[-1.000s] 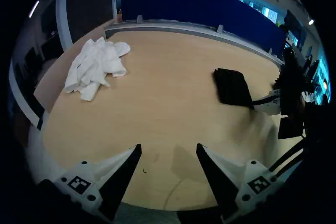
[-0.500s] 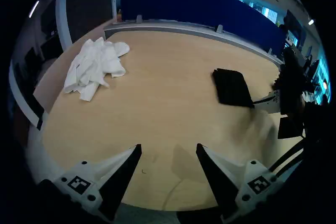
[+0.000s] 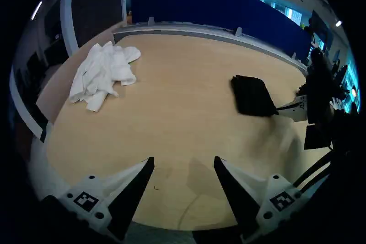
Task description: Fold towel
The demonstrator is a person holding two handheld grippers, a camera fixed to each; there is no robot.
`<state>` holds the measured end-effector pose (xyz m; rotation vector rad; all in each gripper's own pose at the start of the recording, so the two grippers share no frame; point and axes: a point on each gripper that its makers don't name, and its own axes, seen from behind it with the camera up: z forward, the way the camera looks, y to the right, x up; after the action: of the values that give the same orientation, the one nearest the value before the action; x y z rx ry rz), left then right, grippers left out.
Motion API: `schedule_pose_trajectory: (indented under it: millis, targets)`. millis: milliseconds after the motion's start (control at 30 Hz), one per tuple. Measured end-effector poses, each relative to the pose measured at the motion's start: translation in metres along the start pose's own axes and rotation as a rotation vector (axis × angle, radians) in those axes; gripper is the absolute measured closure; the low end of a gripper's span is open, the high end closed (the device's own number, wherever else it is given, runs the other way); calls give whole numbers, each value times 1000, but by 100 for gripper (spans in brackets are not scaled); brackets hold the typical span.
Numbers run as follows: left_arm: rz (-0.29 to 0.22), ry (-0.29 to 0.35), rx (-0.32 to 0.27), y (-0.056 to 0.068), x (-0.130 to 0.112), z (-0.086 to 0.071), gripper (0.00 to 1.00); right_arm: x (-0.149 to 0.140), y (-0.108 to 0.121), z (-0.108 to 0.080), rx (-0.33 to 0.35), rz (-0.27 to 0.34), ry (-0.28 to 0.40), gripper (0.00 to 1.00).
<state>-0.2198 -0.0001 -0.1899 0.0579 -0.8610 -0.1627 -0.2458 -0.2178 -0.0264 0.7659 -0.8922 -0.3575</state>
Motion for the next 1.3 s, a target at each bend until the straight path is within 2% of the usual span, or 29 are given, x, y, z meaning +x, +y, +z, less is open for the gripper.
schedule_pose_trajectory:
  millis: [267,500,867,1067,1300]
  targets:
    - [4,16,-6,2,10,-3,3,43,8,-24,-31,-23,86,97]
    - [16,44,-15,5,28,-2,3,86,15,-51,-49,-40,157,97]
    - [43,82,-38,14,52,-6,3,146,26,-96,-58,-3,281,97]
    - [55,94,-53,20,59,-7,3,165,31,-117,-75,-6,320,97]
    - [73,104,-76,29,66,-7,3,168,40,-129,-95,9,338,97]
